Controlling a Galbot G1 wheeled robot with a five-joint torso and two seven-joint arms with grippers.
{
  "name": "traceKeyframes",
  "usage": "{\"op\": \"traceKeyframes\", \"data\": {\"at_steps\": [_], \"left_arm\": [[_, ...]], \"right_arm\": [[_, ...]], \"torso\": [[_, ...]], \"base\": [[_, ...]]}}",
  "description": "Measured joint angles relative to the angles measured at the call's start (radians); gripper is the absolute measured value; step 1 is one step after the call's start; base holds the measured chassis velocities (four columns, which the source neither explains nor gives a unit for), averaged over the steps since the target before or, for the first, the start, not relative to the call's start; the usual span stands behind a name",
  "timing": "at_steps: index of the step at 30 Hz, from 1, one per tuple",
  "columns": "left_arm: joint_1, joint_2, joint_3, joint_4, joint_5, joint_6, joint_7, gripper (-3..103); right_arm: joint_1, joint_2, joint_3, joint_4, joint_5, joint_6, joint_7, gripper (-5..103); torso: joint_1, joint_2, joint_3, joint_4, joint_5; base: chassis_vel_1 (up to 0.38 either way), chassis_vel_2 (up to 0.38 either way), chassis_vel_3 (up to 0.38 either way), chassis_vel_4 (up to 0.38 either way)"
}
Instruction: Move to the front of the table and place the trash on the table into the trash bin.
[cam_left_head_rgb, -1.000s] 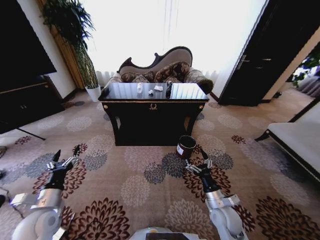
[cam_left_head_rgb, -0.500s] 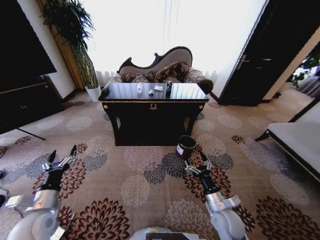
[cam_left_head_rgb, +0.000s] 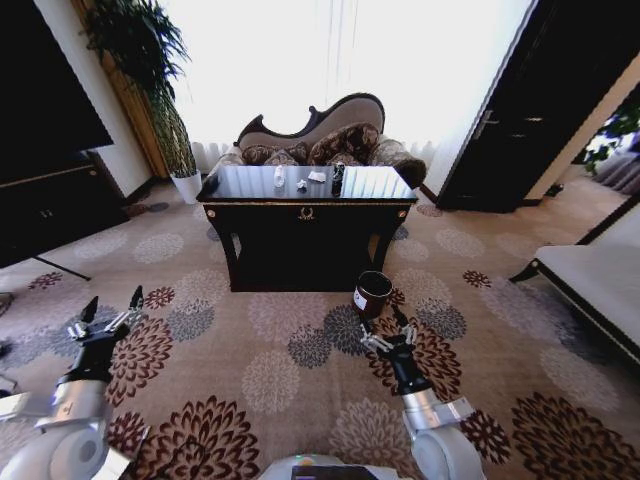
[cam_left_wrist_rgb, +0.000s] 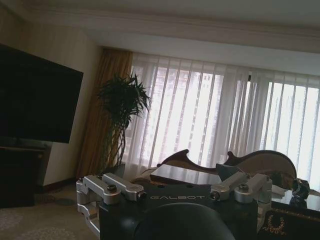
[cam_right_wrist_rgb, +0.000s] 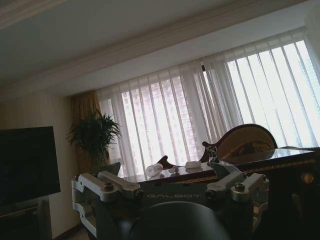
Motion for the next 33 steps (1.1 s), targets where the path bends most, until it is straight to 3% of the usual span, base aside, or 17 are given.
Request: {"op": "traceKeyframes", "data": {"at_steps": [20,25,33], "left_arm": [[-0.008,0.014,-0.011,0.000,0.007,-0.029,0.021,100],[-0.014,0.023,-0.025,0.001,0.002,-0.028,0.023,100],[-0.029,0.054,-0.057,0.023,-0.015,-0.019,0.025,100]], "right_arm": [[0.051,-0.004,0.053,0.013,0.037,0.018,-0.023,100],[0.047,-0.033,0.081,-0.004,-0.054,0.026,-0.049,100],[0.077,-0.071,0.075,-0.021,-0.107,0.019,-0.049,100]], "torso": [[0.000,0.000,0.000,0.0000,0.0000],[0.000,0.000,0.000,-0.0002,0.0001],[0.000,0.000,0.000,0.0001,0.0001]], "base": [[-0.024,0.022,0.022,-0.024],[-0.201,0.169,0.172,-0.169],[-0.256,0.263,0.260,-0.237]]}}
